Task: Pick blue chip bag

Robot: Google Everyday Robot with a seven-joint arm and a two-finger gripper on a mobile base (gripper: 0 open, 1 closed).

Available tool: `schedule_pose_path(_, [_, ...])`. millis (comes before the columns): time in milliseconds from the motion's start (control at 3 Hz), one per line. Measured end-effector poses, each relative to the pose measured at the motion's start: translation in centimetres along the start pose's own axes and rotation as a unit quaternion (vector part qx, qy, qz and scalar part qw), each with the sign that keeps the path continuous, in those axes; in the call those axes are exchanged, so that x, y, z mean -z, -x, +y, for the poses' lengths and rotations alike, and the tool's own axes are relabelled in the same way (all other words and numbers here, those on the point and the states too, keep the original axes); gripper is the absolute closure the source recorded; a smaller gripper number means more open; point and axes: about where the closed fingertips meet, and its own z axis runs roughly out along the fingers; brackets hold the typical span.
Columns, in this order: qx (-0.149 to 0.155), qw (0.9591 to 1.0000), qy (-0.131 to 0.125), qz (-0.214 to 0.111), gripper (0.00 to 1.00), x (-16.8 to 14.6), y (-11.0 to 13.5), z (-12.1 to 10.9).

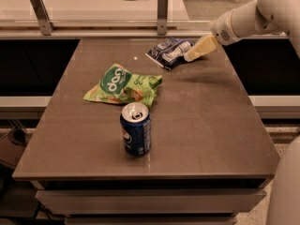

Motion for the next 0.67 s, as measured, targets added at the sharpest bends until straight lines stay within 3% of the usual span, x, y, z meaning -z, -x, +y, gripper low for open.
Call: schedule_pose_path(667, [-0.022,0.9993,0.000,-0.030,0.00,-4.1,-0.3,-2.3])
